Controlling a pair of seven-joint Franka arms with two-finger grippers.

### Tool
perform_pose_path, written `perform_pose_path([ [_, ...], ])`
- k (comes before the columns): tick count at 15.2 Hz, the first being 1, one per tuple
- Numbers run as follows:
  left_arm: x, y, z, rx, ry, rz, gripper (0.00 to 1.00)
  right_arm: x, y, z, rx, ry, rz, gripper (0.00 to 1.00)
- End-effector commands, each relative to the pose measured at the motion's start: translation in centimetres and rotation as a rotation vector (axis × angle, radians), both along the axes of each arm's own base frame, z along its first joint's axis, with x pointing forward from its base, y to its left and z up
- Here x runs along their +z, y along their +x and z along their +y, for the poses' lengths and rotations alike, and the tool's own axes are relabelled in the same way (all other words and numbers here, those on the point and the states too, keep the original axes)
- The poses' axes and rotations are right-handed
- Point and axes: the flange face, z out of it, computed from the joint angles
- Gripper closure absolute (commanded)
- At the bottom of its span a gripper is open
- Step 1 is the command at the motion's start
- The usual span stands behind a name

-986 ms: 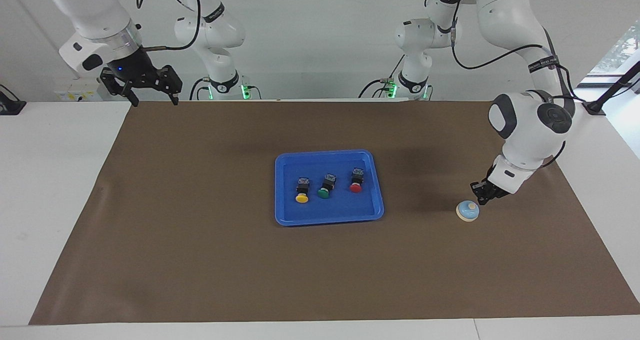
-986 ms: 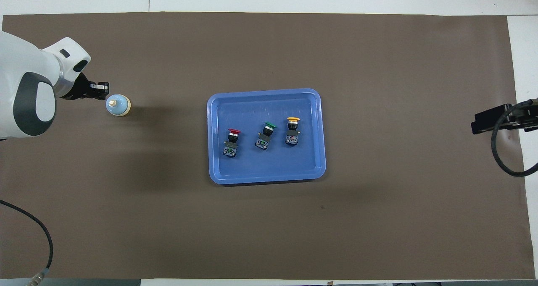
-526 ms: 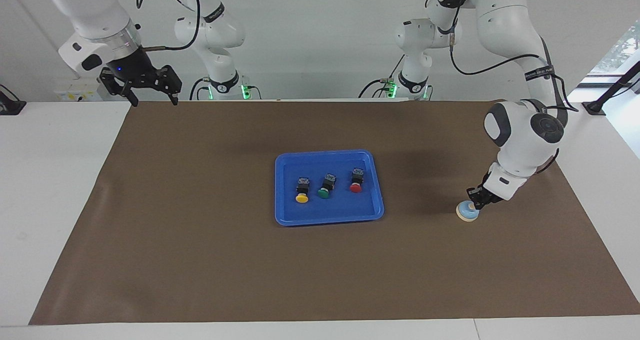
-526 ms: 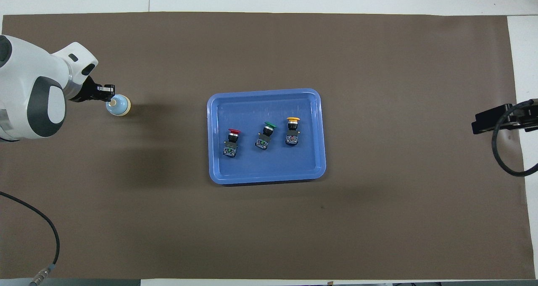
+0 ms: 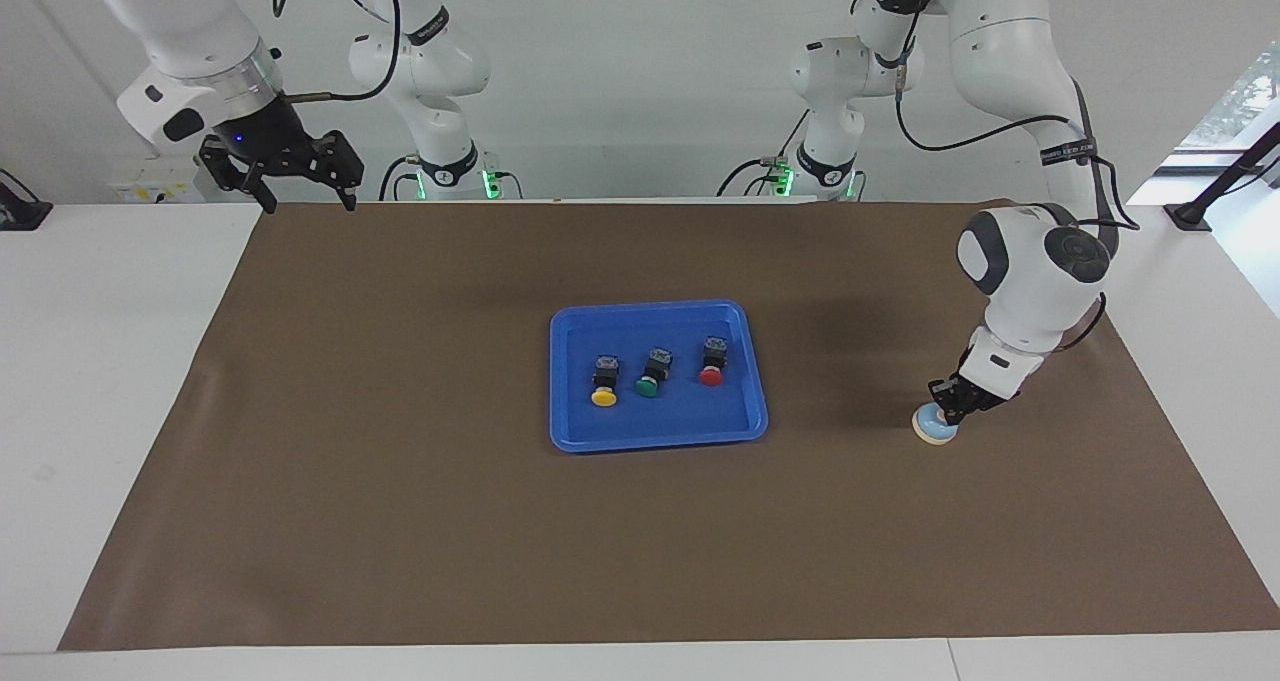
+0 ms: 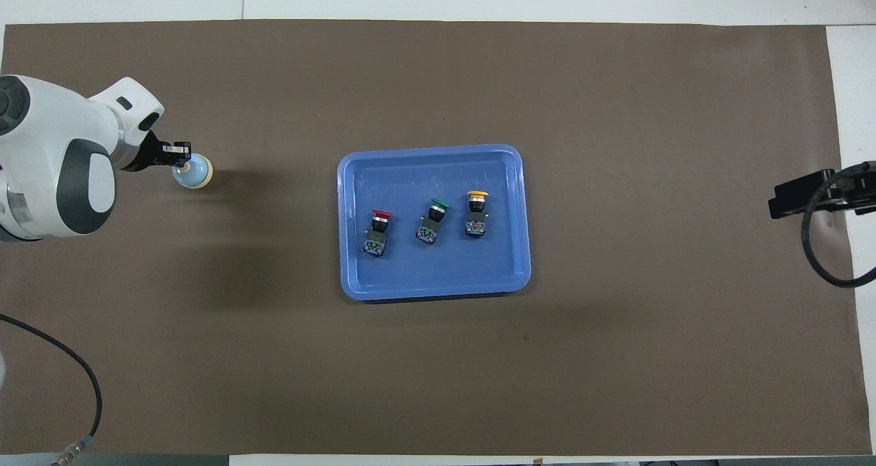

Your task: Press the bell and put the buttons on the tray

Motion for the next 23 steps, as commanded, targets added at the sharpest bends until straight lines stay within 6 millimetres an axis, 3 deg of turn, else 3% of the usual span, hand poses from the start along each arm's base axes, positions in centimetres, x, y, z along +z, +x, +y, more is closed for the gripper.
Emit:
perform_pose_path([
  [1,4.4,0.4,1.9,0.03,0.011,0.038,1.0,0.0,-0.5,-0.1,-0.015,0.012,0.0,0.0],
  [2,7.1,-0.1,2.1,0.036,0.009,0.031,1.0,0.0,-0.5,-0.1,-0.015,0.012,0.0,0.0],
  [3,9.8,-1.0,2.4,0.041,0.01,0.024,0.82,0.0,-0.5,-0.1,-0.015,0.012,0.0,0.0],
  [4,12.2,-2.0,2.7,0.046,0.011,0.024,0.5,0.0,-0.5,-0.1,-0.015,0.012,0.0,0.0],
  [5,14.2,-2.9,2.6,0.045,0.013,0.024,0.26,0.0,-0.5,-0.2,-0.016,0.012,0.0,0.0],
  [6,16.8,-4.1,2.8,0.046,0.014,0.015,0.1,0.0,-0.5,-0.1,-0.015,0.012,0.0,0.0],
  [7,18.5,-5.1,3.1,0.052,0.015,0.011,0.0,0.0,-0.5,-0.1,-0.015,0.012,0.0,0.0],
  [10,23.7,-8.2,3.4,0.061,0.016,0.012,0.0,0.0,-0.5,-0.1,-0.015,0.012,0.0,0.0],
  [12,25.9,-9.4,3.3,0.063,0.016,0.031,0.0,0.0,-0.5,-0.2,-0.016,0.012,0.0,0.0],
  [15,28.3,-9.4,3.3,0.064,0.017,0.048,0.0,0.0,-0.5,-0.1,-0.015,0.012,0.0,0.0],
  [23,27.7,-9.4,2.6,0.05,0.016,0.055,0.0,0.0,-0.5,-0.1,-0.015,0.012,0.0,0.0],
])
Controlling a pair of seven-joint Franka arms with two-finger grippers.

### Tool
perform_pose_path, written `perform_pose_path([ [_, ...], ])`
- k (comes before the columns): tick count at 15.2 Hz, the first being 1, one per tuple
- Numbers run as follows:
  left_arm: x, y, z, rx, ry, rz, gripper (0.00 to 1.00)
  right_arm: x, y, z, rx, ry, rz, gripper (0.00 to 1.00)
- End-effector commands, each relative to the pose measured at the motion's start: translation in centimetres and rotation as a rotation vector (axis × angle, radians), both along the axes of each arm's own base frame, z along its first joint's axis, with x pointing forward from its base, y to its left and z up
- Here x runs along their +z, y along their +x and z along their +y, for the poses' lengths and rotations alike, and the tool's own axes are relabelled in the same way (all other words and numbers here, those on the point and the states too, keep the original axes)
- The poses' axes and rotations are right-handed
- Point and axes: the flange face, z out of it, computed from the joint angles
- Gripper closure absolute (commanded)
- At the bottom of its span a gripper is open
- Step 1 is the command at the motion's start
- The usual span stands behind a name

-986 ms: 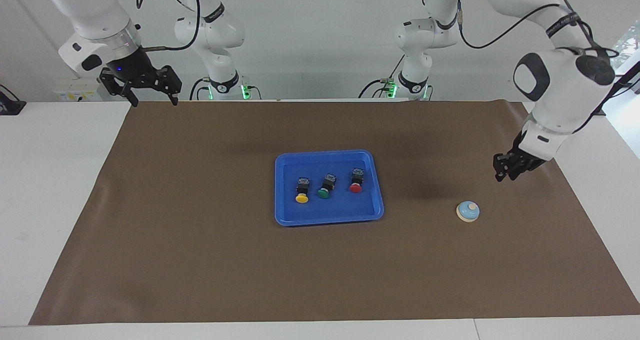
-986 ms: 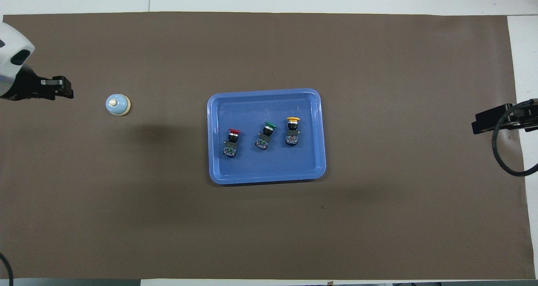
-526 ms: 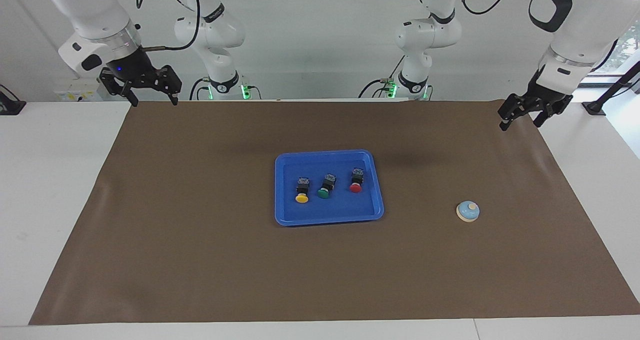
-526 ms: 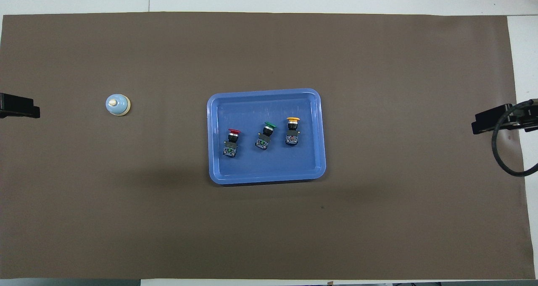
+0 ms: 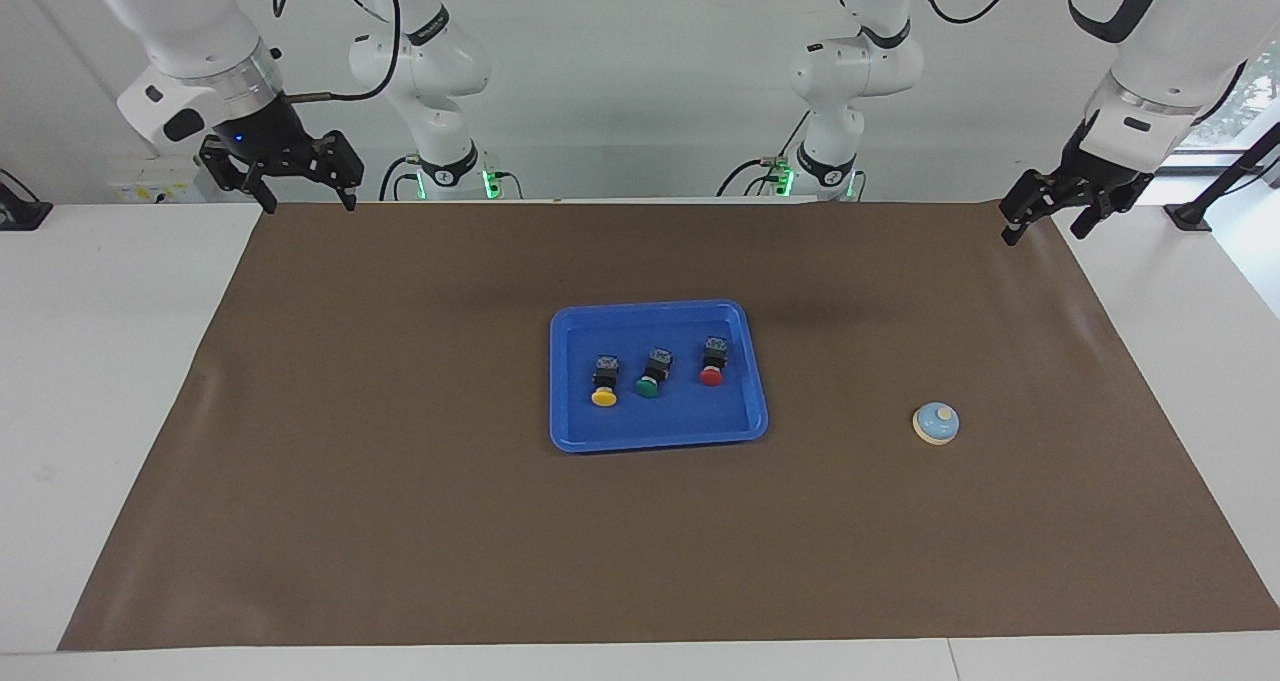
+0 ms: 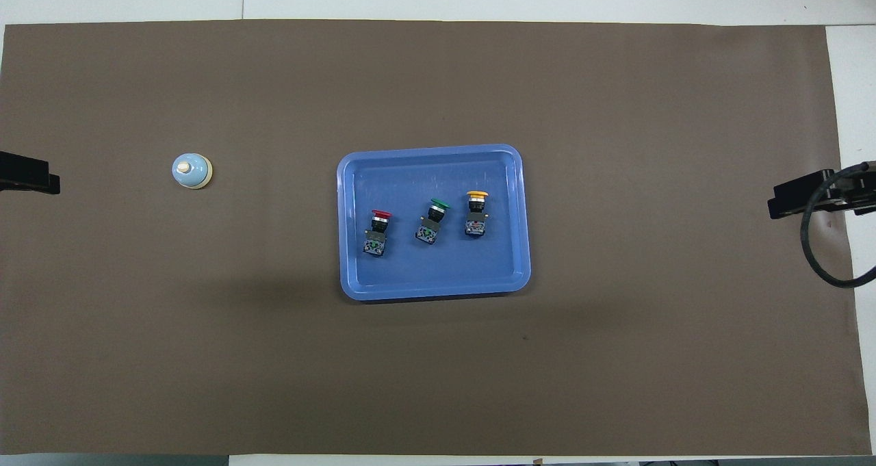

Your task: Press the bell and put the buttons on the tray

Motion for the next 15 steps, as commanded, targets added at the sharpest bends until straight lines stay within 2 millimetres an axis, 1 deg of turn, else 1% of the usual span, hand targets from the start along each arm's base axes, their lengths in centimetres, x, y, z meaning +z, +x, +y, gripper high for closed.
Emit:
perform_pose_path([
  [1,0.0,0.2,-0.2,0.0,0.008,-0.003,0.0,0.0,-0.5,-0.1,-0.015,0.012,-0.001,0.0],
  [3,0.1,0.2,-0.3,0.005,0.008,-0.003,0.0,0.0,-0.5,-0.1,-0.015,0.012,-0.001,0.0],
  [5,0.0,0.3,0.0,0.011,0.008,-0.001,0.0,0.0,-0.5,-0.2,-0.016,0.012,-0.001,0.0],
  [6,-0.1,0.2,-0.2,0.006,0.008,0.005,0.0,0.0,-0.5,-0.1,-0.015,0.012,-0.001,0.0],
  [8,-0.2,-0.2,0.2,0.009,0.008,0.014,0.0,0.0,-0.5,-0.1,-0.015,0.012,-0.001,0.0],
  [10,-0.5,-0.4,-0.4,-0.001,0.007,0.028,0.0,0.0,-0.5,-0.2,-0.016,0.012,-0.001,0.0],
  [12,-0.3,-0.5,-0.6,-0.006,0.007,0.035,0.0,0.0,-0.5,-0.3,-0.018,0.012,-0.001,0.0],
  [14,-0.3,-0.6,-1.3,-0.018,0.006,0.04,0.0,0.0,-0.5,-0.1,-0.015,0.012,-0.001,0.0],
  [15,-0.4,-0.5,-1.2,-0.018,0.003,0.042,0.0,0.0,-0.5,-0.2,-0.016,0.012,-0.001,0.0],
])
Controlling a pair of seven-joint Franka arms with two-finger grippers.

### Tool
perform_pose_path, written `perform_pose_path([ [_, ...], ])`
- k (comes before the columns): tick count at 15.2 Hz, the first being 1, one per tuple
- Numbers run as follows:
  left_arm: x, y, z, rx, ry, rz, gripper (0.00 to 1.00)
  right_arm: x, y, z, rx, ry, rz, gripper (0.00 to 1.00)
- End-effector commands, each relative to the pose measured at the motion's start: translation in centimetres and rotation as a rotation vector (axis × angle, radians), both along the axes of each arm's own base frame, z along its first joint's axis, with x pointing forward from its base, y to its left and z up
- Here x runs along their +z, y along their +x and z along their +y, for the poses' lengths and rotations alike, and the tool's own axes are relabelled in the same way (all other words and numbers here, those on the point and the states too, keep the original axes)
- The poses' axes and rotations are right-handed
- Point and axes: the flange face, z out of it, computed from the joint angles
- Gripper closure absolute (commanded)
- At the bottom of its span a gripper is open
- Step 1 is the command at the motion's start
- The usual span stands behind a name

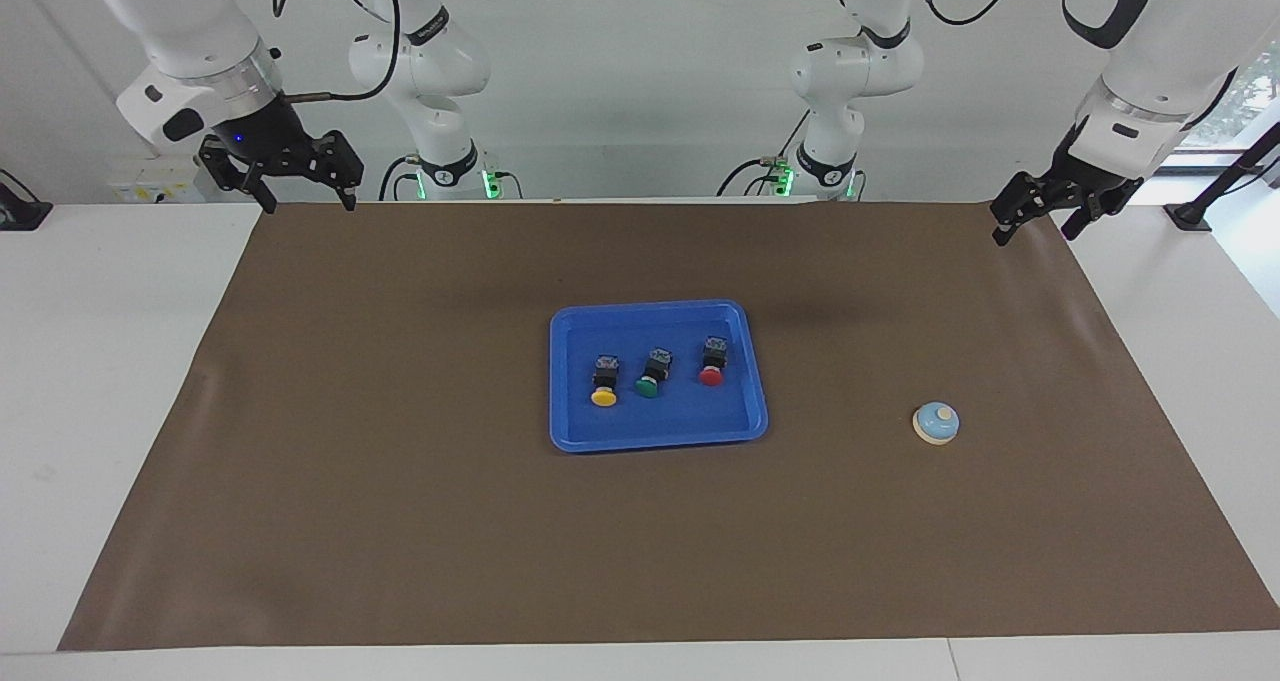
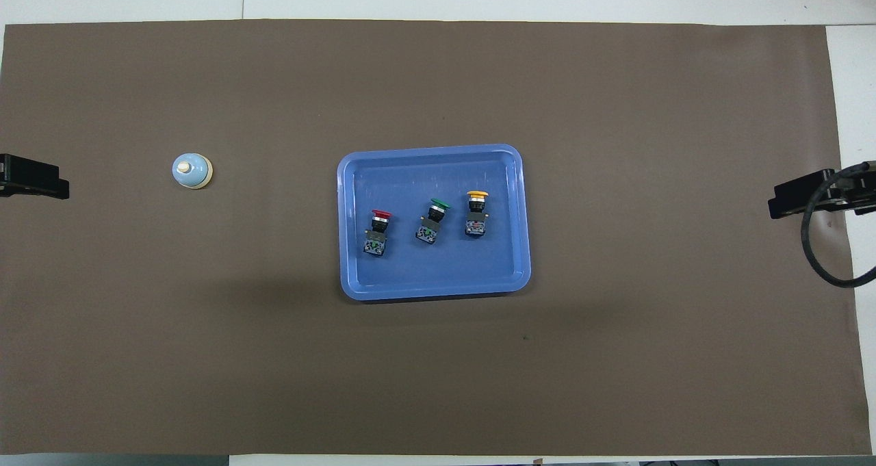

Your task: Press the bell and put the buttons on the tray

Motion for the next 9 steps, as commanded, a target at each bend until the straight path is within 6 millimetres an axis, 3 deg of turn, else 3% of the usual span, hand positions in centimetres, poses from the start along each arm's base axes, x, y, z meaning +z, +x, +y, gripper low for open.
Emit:
perform_pose_path([
  [1,0.18,-0.38,-0.13,0.0,0.002,0.013,0.0,-0.02,-0.54,-0.12,-0.015,0.012,-0.001,0.0],
  [9,-0.14,-0.87,-0.24,-0.004,0.0,0.053,0.0,-0.02,-0.54,0.04,-0.011,0.012,-0.001,0.0],
])
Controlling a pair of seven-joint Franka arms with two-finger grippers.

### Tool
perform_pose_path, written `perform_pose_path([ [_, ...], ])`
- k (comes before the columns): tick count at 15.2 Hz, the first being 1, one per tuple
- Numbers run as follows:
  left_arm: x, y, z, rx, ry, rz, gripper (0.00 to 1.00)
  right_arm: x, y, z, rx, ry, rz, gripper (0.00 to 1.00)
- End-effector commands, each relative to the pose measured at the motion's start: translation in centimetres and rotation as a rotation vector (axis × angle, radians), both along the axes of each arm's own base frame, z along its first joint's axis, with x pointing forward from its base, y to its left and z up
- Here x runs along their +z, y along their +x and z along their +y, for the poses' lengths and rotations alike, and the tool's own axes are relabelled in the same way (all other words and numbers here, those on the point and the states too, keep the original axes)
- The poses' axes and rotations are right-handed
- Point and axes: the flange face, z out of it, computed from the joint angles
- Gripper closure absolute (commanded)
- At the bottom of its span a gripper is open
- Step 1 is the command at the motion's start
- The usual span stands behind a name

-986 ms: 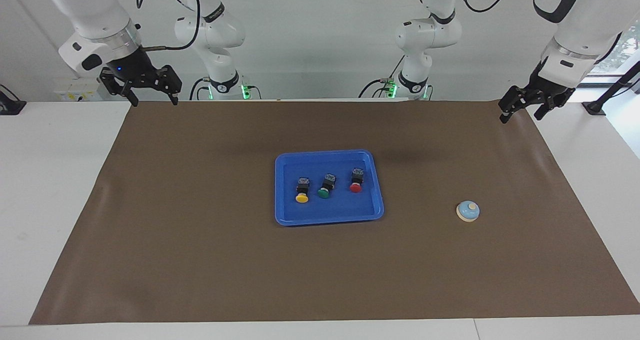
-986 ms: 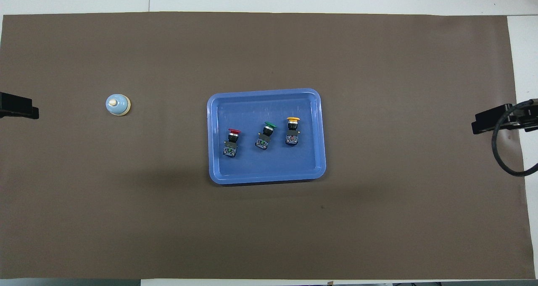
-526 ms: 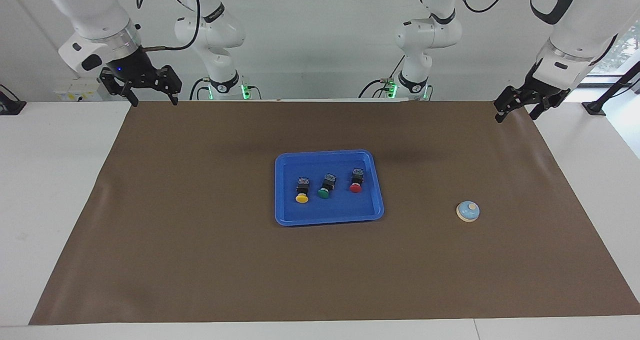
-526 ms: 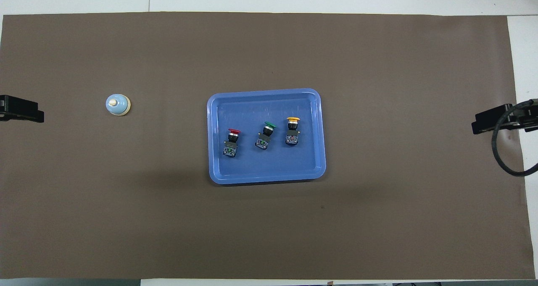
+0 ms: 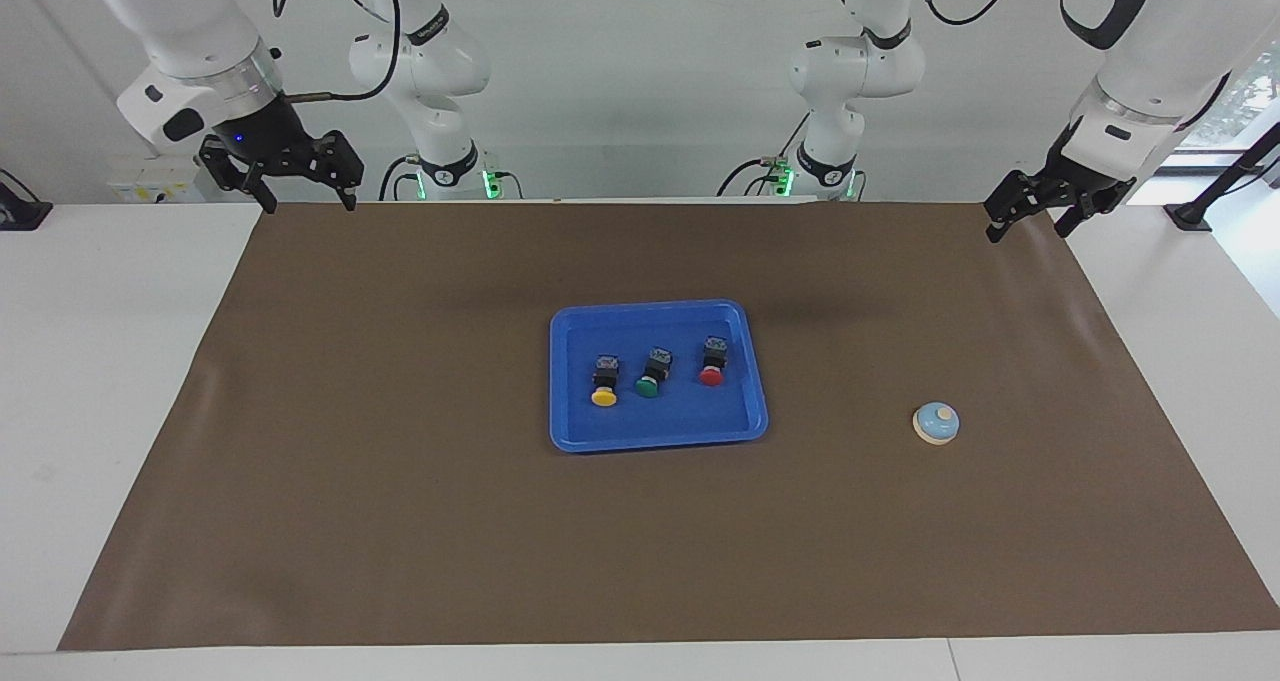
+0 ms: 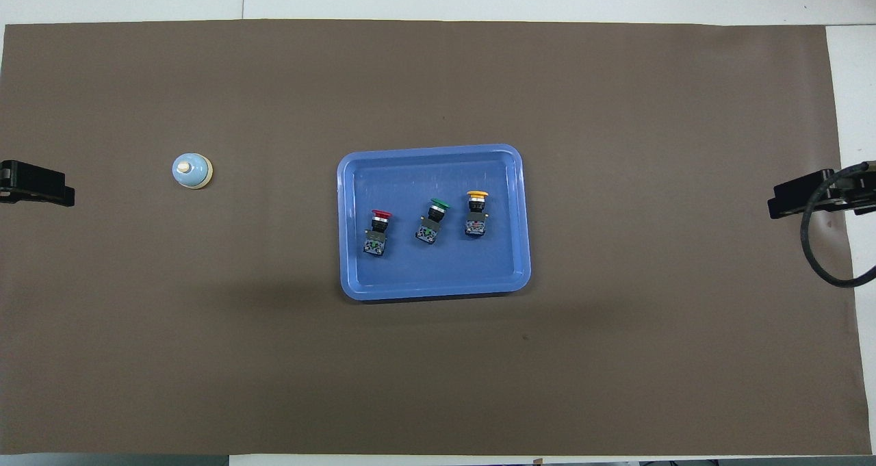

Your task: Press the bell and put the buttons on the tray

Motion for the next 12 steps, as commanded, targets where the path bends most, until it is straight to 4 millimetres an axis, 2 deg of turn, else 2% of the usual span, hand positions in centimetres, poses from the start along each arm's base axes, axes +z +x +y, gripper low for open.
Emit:
perform_pose_path([
  [1,0.18,-0.69,-0.26,-0.004,0.005,0.03,0.0,-0.02,-0.54,0.01,-0.012,0.012,-0.001,0.0],
  [12,0.41,-0.85,-0.69,-0.009,-0.012,0.039,0.0,-0.02,-0.54,-0.07,-0.013,0.012,-0.001,0.0],
])
